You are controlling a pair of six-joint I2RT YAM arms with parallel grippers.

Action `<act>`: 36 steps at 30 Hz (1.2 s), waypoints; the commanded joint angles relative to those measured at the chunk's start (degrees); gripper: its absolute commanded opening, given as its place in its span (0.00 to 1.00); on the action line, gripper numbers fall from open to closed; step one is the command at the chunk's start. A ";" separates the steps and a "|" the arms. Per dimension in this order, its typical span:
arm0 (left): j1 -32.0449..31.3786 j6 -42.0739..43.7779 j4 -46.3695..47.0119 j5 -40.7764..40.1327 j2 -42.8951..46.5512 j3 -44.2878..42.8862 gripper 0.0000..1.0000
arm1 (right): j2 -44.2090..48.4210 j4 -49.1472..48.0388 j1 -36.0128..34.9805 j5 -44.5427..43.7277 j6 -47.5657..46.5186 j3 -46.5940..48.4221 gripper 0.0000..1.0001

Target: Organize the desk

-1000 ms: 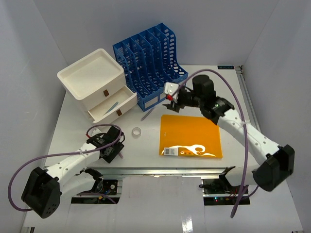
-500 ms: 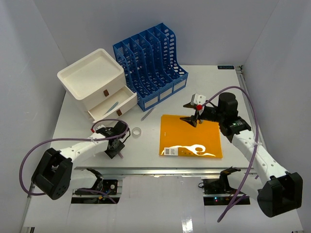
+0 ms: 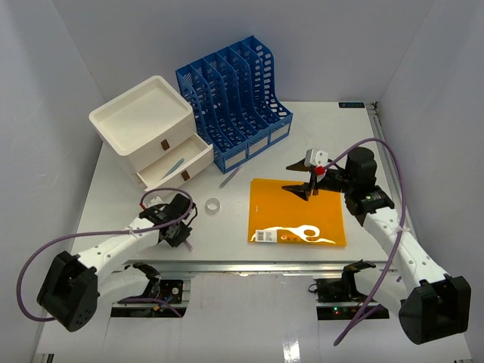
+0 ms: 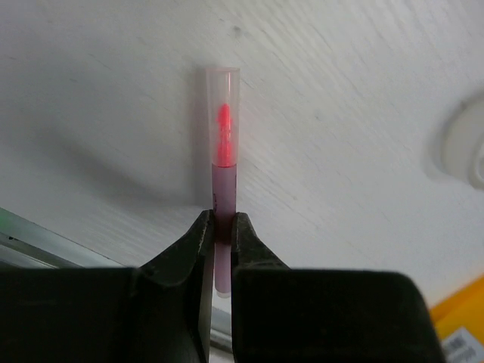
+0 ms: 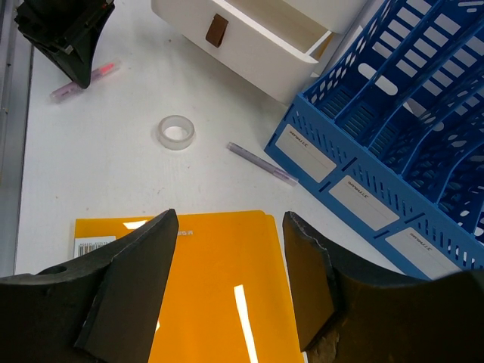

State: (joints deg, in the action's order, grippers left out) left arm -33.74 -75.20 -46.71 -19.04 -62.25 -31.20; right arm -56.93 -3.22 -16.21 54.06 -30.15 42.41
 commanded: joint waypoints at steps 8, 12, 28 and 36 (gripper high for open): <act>-4.49 38.43 2.91 21.05 10.91 -13.59 0.00 | 1.77 -3.40 0.77 1.43 0.85 -0.58 0.64; -4.49 51.88 -1.06 19.94 4.36 -27.29 0.00 | 1.56 -3.46 0.91 1.59 1.06 -0.58 0.64; 7.15 105.72 10.65 1.49 -9.91 -40.02 0.00 | 1.00 -2.83 2.67 0.43 -0.98 -1.63 0.64; 11.83 109.09 15.56 2.80 -14.39 -39.05 0.22 | -0.52 -1.54 2.58 0.63 -2.91 -1.56 0.65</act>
State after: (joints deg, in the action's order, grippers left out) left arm -22.77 28.99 -35.07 -15.91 -74.97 -71.13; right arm -56.65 -4.52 -13.85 53.99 -30.89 40.69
